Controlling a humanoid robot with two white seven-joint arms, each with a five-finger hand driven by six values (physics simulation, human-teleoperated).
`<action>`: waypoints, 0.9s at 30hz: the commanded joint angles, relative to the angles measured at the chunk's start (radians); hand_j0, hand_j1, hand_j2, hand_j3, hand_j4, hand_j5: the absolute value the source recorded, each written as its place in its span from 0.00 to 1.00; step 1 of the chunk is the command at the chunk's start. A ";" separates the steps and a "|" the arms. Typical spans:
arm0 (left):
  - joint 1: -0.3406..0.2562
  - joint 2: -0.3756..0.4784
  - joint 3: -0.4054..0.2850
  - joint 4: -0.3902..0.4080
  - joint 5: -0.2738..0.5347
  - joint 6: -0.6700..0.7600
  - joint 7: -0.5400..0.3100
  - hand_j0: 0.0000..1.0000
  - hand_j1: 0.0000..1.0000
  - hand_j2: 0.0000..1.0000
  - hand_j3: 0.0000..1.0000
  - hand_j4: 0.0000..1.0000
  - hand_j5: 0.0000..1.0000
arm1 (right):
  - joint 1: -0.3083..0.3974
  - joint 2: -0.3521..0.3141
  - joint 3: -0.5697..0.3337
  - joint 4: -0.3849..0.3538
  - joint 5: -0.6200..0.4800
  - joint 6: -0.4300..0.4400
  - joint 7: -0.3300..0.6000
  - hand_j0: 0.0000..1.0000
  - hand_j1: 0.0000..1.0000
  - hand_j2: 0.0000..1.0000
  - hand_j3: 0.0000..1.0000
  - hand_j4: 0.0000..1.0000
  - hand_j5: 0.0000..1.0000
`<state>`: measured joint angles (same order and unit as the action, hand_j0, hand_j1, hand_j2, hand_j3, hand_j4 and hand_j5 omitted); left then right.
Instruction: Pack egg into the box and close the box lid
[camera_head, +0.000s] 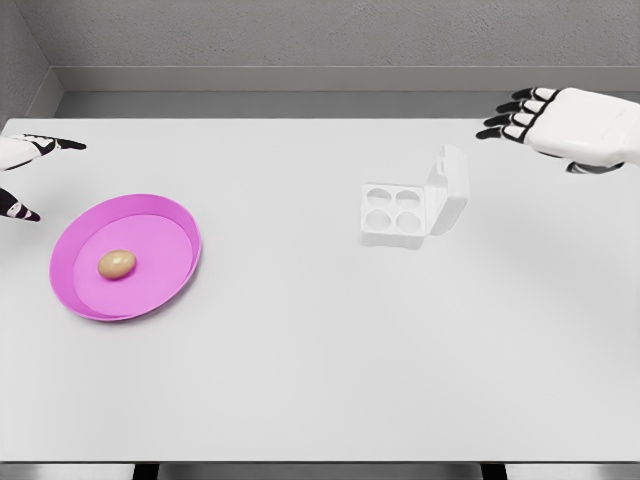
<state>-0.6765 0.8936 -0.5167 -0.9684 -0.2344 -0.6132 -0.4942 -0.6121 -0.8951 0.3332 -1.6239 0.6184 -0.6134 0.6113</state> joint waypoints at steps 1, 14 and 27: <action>0.000 0.002 0.001 0.000 0.006 0.002 0.000 1.00 1.00 1.00 1.00 1.00 1.00 | 0.000 -0.002 -0.005 0.001 -0.002 0.003 0.000 1.00 1.00 1.00 1.00 1.00 1.00; -0.037 0.034 -0.194 -0.193 0.013 0.002 0.005 1.00 1.00 1.00 1.00 1.00 1.00 | 0.048 -0.030 -0.037 0.024 -0.008 0.003 0.000 1.00 1.00 1.00 1.00 1.00 1.00; -0.015 0.065 -0.272 -0.196 0.015 0.002 0.006 1.00 1.00 1.00 1.00 1.00 1.00 | 0.066 0.004 0.072 0.242 0.004 0.003 0.000 1.00 1.00 1.00 1.00 1.00 1.00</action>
<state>-0.6918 0.9578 -0.7847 -1.1627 -0.2267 -0.6131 -0.4890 -0.5461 -0.8964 0.3950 -1.4108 0.6226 -0.6136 0.6113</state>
